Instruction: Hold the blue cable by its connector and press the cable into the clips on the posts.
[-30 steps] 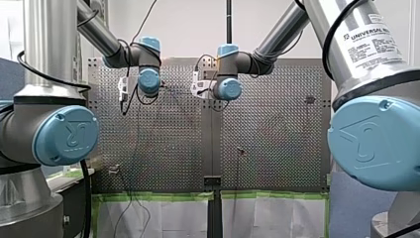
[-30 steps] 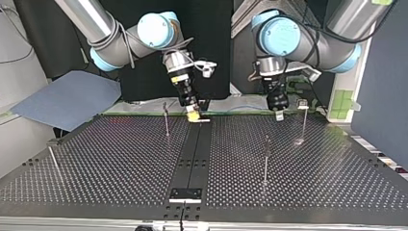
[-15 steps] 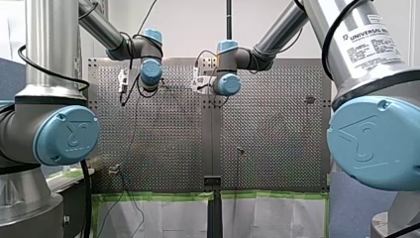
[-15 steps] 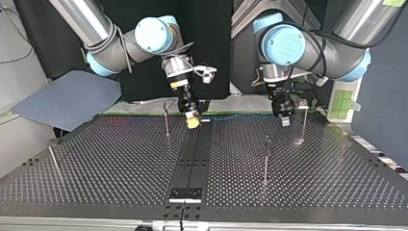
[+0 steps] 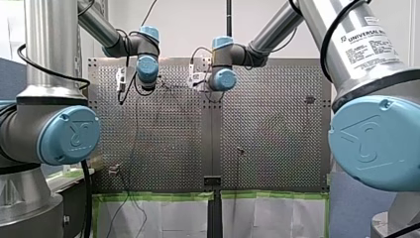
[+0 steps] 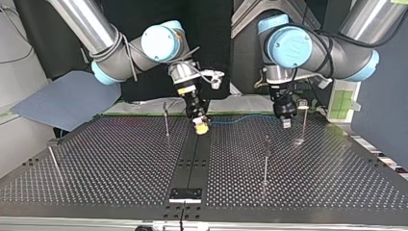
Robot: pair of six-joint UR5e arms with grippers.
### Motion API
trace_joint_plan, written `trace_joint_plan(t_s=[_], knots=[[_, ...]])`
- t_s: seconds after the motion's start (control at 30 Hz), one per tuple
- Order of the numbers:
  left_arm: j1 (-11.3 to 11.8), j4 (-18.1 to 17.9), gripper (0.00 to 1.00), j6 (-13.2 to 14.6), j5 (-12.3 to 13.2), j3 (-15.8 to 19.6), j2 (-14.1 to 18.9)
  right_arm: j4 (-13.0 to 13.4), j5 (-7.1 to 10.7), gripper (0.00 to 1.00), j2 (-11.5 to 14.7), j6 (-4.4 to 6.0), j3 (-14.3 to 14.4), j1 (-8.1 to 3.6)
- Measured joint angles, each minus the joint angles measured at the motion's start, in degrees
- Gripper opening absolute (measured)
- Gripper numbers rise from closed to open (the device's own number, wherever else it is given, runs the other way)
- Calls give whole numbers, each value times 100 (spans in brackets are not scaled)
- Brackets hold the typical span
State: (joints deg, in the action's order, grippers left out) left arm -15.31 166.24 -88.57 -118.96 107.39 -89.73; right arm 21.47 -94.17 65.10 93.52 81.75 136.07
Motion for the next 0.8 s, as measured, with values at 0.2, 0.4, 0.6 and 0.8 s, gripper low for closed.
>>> trace_joint_plan(t_s=[0.2,0.4,0.6,0.8], knots=[[57,-232,0,-99,241,-1,5,-190,-18,0,-164,17,-339,128],[125,-286,0,-181,400,-30,-84,-284,-55,0,-296,75,-604,181],[193,-400,0,-157,382,-35,36,-330,-73,0,-404,169,-733,139],[292,-428,0,-170,435,-38,62,-392,-81,0,-618,184,-893,113]])
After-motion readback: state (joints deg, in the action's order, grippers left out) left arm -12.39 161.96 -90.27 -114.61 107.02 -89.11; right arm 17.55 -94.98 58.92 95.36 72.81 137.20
